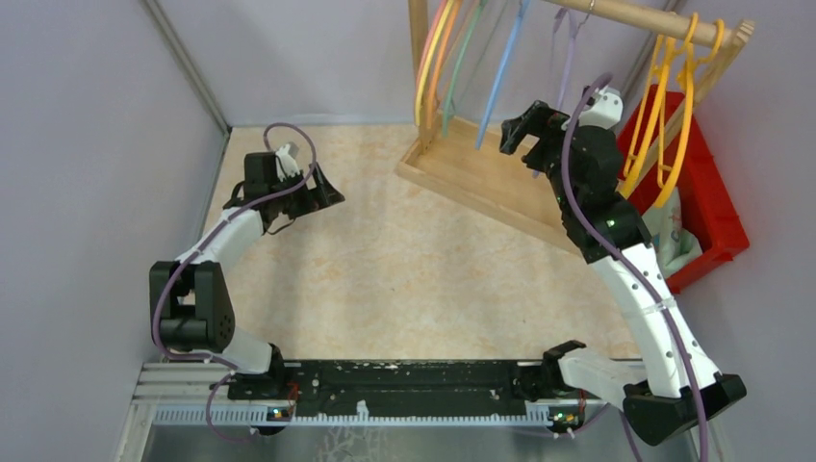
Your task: Organize the hangers
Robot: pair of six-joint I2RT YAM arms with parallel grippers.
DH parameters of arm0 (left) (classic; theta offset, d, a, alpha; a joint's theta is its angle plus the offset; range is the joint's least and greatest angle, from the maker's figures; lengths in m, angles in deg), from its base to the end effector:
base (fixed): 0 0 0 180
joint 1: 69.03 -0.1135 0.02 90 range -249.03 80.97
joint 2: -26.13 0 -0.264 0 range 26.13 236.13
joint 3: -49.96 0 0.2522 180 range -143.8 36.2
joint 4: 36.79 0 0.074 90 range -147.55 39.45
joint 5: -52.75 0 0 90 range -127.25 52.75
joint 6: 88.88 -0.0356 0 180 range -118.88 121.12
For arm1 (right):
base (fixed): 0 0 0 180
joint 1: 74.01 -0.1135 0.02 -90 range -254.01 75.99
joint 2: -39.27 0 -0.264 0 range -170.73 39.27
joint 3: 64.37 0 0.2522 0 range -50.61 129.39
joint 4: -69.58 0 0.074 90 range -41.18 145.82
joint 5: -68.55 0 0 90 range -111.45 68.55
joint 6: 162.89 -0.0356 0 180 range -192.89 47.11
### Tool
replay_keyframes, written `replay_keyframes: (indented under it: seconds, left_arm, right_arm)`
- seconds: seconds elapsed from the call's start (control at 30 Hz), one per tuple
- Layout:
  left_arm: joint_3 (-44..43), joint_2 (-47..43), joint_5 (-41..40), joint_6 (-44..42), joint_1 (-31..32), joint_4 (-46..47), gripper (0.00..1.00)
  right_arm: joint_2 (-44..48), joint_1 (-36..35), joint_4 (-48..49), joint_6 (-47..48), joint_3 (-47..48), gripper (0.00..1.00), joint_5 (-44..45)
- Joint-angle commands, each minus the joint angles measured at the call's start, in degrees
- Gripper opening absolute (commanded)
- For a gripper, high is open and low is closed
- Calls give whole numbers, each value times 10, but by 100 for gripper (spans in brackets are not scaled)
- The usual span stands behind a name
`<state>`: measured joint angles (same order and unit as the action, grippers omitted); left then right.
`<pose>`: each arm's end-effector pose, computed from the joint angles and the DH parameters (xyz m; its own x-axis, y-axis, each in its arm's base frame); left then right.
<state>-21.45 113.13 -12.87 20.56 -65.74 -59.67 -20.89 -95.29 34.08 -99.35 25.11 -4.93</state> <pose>0.3310 -0.0337 0.2432 -0.7105 -0.2628 -0.6528 0.1468 0.8519 -0.5027 0.2050 0.0690 0.4544 -0.1275 0.4088 -0.9037 -0.0310 0.9090 0.4156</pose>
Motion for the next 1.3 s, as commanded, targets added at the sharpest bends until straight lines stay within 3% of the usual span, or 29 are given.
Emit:
replay_keyframes:
  seconds: [0.0, 0.47, 0.9, 1.07, 1.27]
  left_arm:
    - [16, -22, -9, -10, 3, 7, 100]
    - [47, -29, -7, -9, 4, 28, 100]
    - [40, -4, -6, -8, 4, 34, 100]
    - [38, 7, -9, -9, 3, 39, 100]
    - [38, 16, -18, -20, 3, 42, 100]
  right_arm:
    - [-3, -4, 43, -9, 43, 99, 13]
    - [29, -4, -40, -14, 41, 99, -12]
    - [97, -4, -143, 27, -41, 99, -84]
    - [114, -6, -144, 63, -119, 99, -144]
    - [156, -17, -120, 103, -236, 99, -142]
